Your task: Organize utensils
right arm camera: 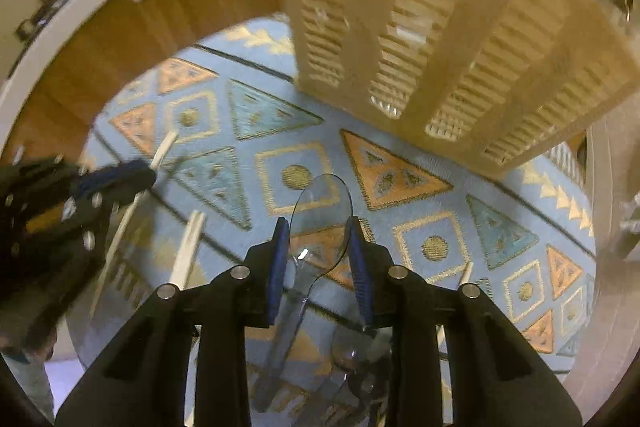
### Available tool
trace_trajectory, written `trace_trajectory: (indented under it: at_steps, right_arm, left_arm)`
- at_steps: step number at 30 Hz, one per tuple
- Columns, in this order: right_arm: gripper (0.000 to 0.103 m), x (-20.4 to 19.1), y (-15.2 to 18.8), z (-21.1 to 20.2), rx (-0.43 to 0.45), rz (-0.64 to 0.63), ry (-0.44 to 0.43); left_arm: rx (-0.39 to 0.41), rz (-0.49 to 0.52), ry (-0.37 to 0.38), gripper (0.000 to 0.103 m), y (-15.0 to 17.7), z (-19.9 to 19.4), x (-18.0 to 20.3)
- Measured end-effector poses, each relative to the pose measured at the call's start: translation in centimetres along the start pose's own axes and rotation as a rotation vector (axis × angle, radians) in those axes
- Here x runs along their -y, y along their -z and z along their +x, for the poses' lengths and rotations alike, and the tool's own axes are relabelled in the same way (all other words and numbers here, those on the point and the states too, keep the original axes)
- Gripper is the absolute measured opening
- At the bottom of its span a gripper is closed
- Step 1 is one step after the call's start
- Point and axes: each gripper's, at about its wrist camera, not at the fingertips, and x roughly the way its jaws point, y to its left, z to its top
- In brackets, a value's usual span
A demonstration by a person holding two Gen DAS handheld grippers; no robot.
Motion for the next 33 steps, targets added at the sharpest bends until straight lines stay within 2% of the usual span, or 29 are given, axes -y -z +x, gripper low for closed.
trace_trajectory:
  at_steps: [5, 6, 7, 10, 12, 16, 21, 24, 25, 26, 27, 28, 30, 31, 32, 33]
  right_arm:
    - [0.025, 0.1, 1.0, -6.1, 0.194, -0.024, -0.110]
    - [0.018, 0.2, 0.9, -6.8, 0.215, -0.018, -0.132]
    - [0.003, 0.5, 0.9, -8.1, 0.247, -0.010, -0.183]
    - [0.003, 1.1, 0.7, -11.0, 0.329, 0.025, -0.224]
    - [0.003, 1.0, 0.0, -11.9, 0.342, 0.013, -0.225]
    - [0.003, 2.1, -0.1, -10.7, 0.302, 0.023, -0.190]
    - [0.003, 3.7, 1.1, -9.5, 0.285, 0.074, -0.184]
    - [0.006, 3.8, 0.8, -8.6, 0.222, 0.087, -0.176]
    - [0.015, 3.8, 0.7, -7.8, 0.174, 0.100, -0.206]
    - [0.036, 3.7, 0.7, -7.2, 0.146, 0.114, -0.223]
    - [0.050, 3.7, 0.7, -6.4, 0.112, 0.140, -0.228]
    - [0.073, 3.7, 0.7, -5.5, 0.087, 0.180, -0.231]
    - [0.073, 3.3, 0.6, -3.1, 0.013, 0.235, -0.213]
    - [0.067, 3.2, 0.6, -2.2, -0.020, 0.261, -0.208]
    - [0.054, 3.3, 0.5, -1.0, -0.062, 0.312, -0.229]
    - [0.050, 3.3, 0.5, 0.0, -0.093, 0.350, -0.260]
  left_arm:
    - [0.191, -0.057, 0.078, 0.004, -1.6, -4.7, 1.1]
    - [0.228, -0.058, 0.085, 0.004, -1.9, -5.8, 1.5]
    - [0.258, -0.056, 0.088, 0.004, -2.1, -6.4, 1.9]
    - [0.387, -0.058, 0.103, 0.004, -3.4, -9.7, 3.3]
    - [0.431, -0.064, 0.127, 0.004, -4.5, -10.9, 3.4]
    - [0.458, -0.072, 0.133, 0.004, -5.4, -12.3, 3.5]
    - [0.414, -0.111, 0.150, 0.004, -4.7, -10.7, 1.9]
    - [0.386, -0.127, 0.162, 0.004, -4.2, -9.5, 0.8]
    - [0.383, -0.130, 0.163, 0.004, -4.1, -9.3, 0.6]
    - [0.384, -0.133, 0.166, 0.004, -4.0, -9.2, 0.4]
    - [0.384, -0.135, 0.171, 0.004, -3.8, -9.1, 0.2]
    - [0.386, -0.137, 0.176, 0.004, -3.7, -9.0, 0.0]
    - [0.388, -0.137, 0.177, 0.004, -3.4, -8.8, -0.4]
    - [0.389, -0.136, 0.176, 0.004, -3.3, -8.8, -0.6]
    - [0.391, -0.136, 0.176, 0.004, -3.1, -8.9, -0.8]
    - [0.391, -0.138, 0.178, 0.004, -2.9, -8.9, -1.1]
